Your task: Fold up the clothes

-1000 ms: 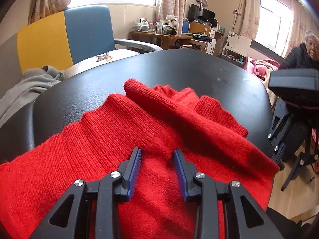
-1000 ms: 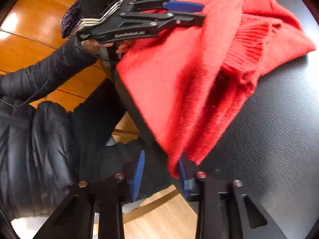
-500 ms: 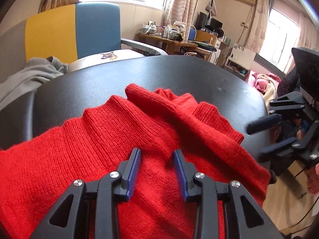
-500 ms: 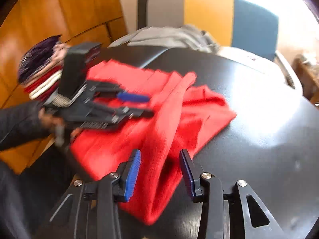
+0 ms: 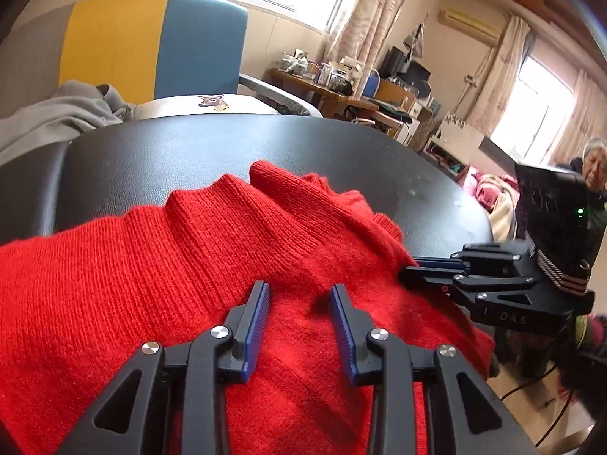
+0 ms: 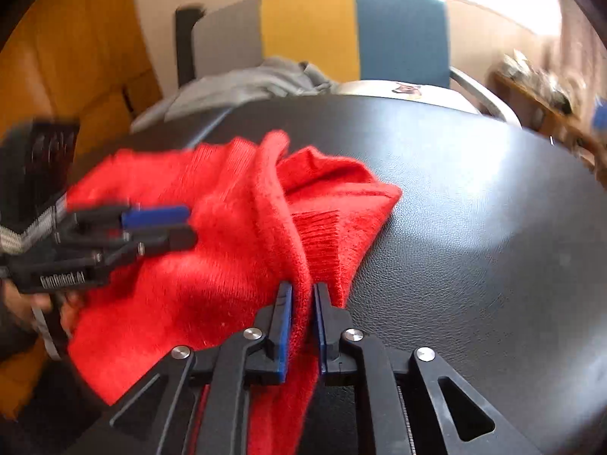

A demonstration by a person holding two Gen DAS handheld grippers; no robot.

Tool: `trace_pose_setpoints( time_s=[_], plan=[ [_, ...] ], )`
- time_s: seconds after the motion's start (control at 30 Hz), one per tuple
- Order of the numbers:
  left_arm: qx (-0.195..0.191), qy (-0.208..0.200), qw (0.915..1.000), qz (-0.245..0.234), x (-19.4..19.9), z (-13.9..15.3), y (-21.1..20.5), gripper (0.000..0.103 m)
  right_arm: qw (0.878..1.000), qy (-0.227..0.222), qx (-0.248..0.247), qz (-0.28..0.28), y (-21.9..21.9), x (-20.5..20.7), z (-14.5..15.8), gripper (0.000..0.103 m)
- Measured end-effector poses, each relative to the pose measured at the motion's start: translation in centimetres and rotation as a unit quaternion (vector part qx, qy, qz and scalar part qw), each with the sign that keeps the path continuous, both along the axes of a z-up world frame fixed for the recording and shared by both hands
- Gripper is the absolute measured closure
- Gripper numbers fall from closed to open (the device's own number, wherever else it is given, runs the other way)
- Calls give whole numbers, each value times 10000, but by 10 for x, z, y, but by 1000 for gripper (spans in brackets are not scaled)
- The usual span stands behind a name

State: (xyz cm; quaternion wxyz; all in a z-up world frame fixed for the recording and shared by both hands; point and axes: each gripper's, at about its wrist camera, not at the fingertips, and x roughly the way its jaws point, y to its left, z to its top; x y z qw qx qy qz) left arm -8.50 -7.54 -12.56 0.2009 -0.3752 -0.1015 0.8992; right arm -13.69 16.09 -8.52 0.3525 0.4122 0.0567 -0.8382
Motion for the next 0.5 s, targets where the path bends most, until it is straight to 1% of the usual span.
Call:
trace_pose_setpoints(
  time_s=[0.03, 0.07, 0.1, 0.13, 0.2, 0.27, 0.37, 0.43, 0.5],
  plan=[
    [53, -10, 10000, 21, 0, 0, -1, 71, 9996, -152, -231, -98, 7, -4, -1, 90],
    [83, -13, 10000, 38, 0, -1, -2, 71, 9984, -305, -428, -221, 13, -8, -3, 76],
    [82, -10, 10000, 41, 0, -1, -2, 71, 9971, -427, -477, -406, 15, -10, -7, 39],
    [75, -6, 10000, 42, -1, -1, -2, 71, 9969, -438, -407, -503, 15, -10, -7, 37],
    [55, 7, 10000, 51, -1, -1, -1, 71, 9966, -413, -244, -664, 13, -9, -5, 40],
    [79, 6, 10000, 59, -1, -1, -1, 71, 9985, 5, 74, -538, -4, 0, 12, 43],
    [118, 7, 9999, 70, -2, -1, -1, 71, 9973, 670, 200, -222, -37, 15, 46, 44],
    [111, 11, 9999, 73, -2, -1, -1, 71, 9969, 787, -16, 59, -62, 20, 64, 44],
    [115, 22, 9999, 88, -1, -1, -2, 71, 9970, 542, -501, 241, -76, 17, 72, 44]
  ],
)
